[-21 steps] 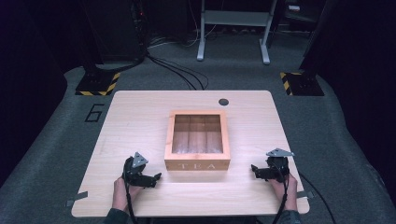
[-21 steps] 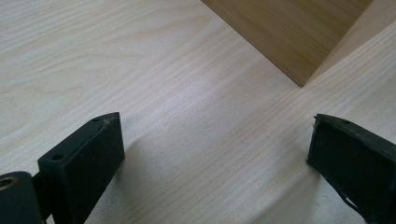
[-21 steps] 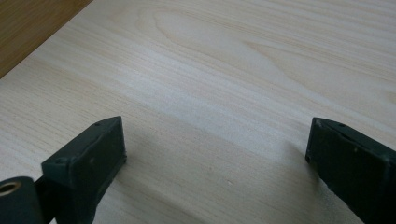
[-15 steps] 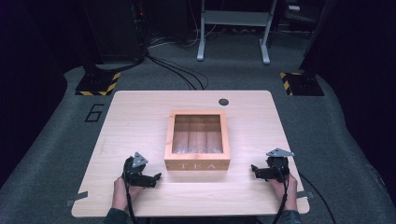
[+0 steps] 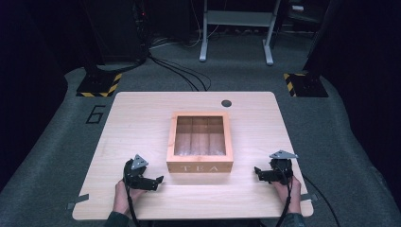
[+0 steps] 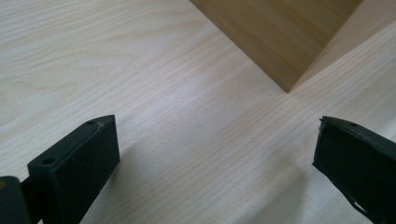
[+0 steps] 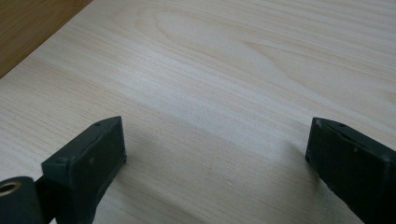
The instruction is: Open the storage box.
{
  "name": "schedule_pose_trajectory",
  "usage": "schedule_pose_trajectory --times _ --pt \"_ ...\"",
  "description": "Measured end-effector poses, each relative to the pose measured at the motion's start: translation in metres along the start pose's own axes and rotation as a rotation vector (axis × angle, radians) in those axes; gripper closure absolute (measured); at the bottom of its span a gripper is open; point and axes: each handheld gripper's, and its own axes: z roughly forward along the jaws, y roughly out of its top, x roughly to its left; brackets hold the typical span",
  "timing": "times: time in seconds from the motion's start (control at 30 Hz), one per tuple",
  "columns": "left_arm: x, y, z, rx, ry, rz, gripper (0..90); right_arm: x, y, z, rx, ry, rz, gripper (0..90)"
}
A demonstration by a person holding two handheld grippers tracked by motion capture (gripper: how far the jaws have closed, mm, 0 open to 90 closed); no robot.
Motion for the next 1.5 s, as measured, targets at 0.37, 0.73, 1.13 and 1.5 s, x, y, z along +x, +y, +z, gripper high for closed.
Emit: schedule_pose_trajectory --times 0.37,0.73,1.13,1.5 --pt "-0.012 0.014 -0.019 -0.106 -0.071 0.037 29.7 0.000 0.000 0.000 0.001 0.000 0.001 4.4" --pt "-0.020 0.017 -0.020 -0.127 -0.088 0.062 78.9 0.000 0.000 0.000 0.002 0.000 -0.003 4.4" --pt "-0.024 0.028 -0.021 -0.180 -0.134 0.056 89.7 0.000 0.000 0.000 0.004 0.001 0.002 4.4" --pt "-0.019 0.028 -0.021 -0.198 -0.181 0.028 89.7 0.000 0.000 0.000 0.004 0.001 0.001 4.4"
